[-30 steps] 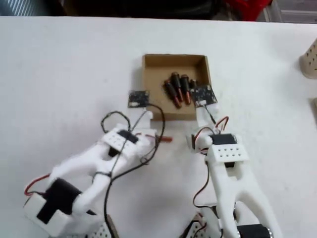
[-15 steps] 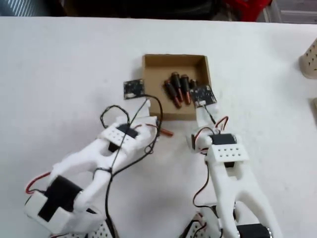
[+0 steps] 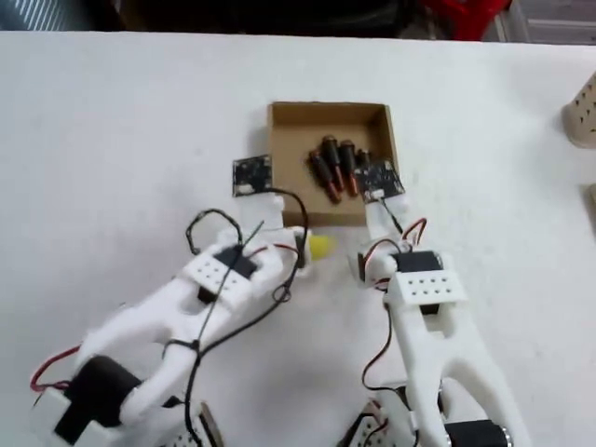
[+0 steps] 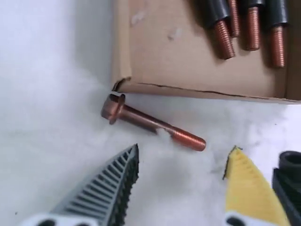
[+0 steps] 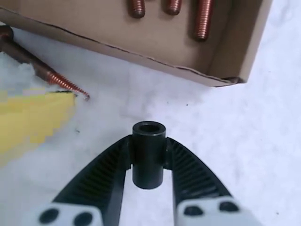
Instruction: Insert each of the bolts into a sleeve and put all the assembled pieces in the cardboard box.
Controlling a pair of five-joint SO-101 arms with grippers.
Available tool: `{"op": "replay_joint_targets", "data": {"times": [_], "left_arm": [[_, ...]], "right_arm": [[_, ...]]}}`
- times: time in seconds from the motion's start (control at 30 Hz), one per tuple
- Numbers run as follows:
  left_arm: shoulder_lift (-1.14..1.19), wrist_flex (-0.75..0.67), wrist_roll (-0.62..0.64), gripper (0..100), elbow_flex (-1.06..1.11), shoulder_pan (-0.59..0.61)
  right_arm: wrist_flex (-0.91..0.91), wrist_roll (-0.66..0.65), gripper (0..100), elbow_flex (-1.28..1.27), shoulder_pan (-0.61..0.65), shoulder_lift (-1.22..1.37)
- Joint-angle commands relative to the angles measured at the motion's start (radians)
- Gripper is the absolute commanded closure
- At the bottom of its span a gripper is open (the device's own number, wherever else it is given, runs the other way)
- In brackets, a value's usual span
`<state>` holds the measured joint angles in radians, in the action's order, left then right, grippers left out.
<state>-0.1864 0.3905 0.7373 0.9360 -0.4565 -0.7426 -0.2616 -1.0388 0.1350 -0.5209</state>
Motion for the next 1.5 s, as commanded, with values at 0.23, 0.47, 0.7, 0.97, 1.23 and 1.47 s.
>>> {"op": "replay_joint_targets", "data": {"times": [0.23, 0.47, 0.7, 0.97, 1.23, 1.47], "left_arm": [[0.234, -0.026, 0.063, 72, -0.184, 0.074], [0.257, -0.026, 0.089, 72, -0.198, 0.076], [0.223, -0.028, 0.087, 82, -0.172, 0.074], [0.131, -0.031, 0.064, 98, -0.094, 0.074], [-0.091, -0.025, -0.094, 98, 0.104, 0.082], [-0.257, -0.021, -0.163, 98, 0.213, 0.082]], "right_arm": [[0.004, -0.014, 98.1, 0.006, 0.01, -0.042], [0.004, -0.015, 98.1, 0.006, 0.01, -0.041], [0.004, -0.015, 98.1, 0.006, 0.01, -0.041], [0.004, -0.015, 98.1, 0.006, 0.01, -0.041], [0.004, -0.015, 98.1, 0.006, 0.01, -0.038], [0.001, -0.015, 98.1, 0.005, 0.01, -0.038]]}}
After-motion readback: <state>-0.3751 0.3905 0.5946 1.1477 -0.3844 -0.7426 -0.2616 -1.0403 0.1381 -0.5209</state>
